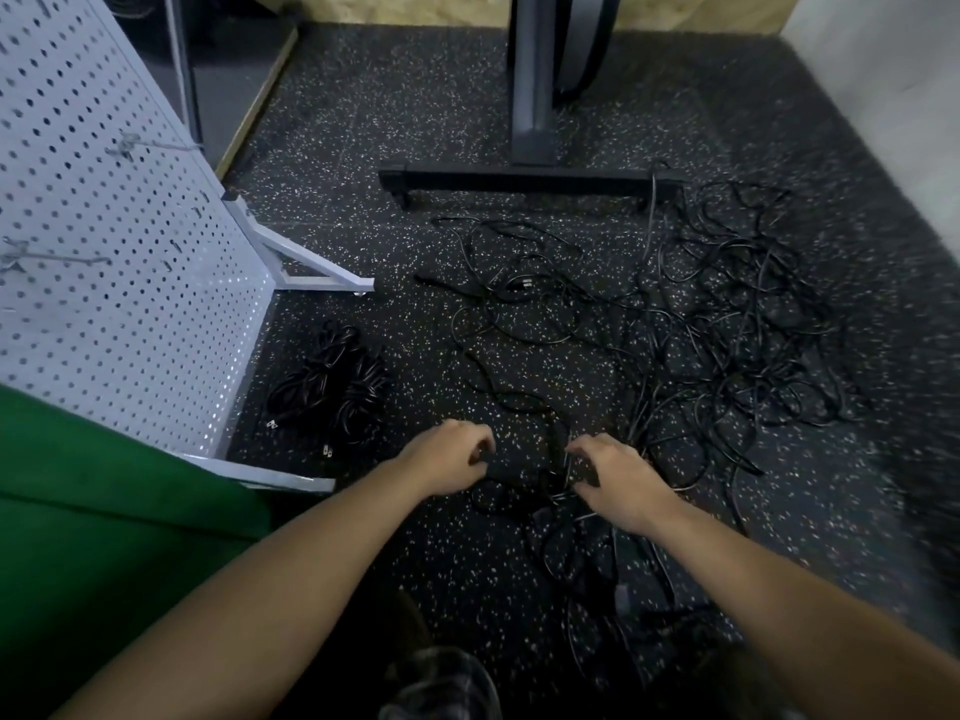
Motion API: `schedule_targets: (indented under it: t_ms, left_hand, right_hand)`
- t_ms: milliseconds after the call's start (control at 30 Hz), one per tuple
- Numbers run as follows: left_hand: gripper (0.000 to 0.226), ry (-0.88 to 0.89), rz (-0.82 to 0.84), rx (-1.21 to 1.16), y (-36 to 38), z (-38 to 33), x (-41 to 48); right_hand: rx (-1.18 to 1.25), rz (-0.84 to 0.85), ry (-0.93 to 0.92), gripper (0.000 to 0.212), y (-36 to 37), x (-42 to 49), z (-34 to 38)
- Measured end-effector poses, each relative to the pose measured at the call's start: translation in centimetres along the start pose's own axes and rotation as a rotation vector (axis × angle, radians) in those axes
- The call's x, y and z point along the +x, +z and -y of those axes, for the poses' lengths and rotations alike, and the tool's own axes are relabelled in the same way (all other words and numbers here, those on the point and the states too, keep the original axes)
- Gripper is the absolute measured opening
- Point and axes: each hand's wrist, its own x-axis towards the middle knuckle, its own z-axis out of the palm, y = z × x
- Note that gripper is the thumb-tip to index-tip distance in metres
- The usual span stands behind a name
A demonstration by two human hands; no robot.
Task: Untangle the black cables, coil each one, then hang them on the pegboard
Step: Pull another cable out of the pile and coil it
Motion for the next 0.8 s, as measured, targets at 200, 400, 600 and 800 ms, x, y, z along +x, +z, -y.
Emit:
schedule_targets:
  t_ms: [200,400,600,800]
  left_hand:
    - [0.041,0.122,0.11,0.042,4.3,-3.9,3.5]
    - [0.047,0.093,0.124,0.171,8.5,-5.2,5.2]
    - [0.021,0.113,-0.035,0.037,7.7,-5.3,5.1]
    - [0.006,0.116,-0.159,-0.334,0.7,-7.2,4.0]
  right_hand:
    - [-0.023,0.04,0.03,0.05,2.3,-0.3,-3.3]
    - [-0.002,0.03,0.057,0.043,3.8,0.6,-4.7]
    - [0.018,0.003,0.072,0.038,3.8,0.6,-5.1]
    - [0.1,-0.117,0.036,0.039,-1.2,-0.2,-3.3]
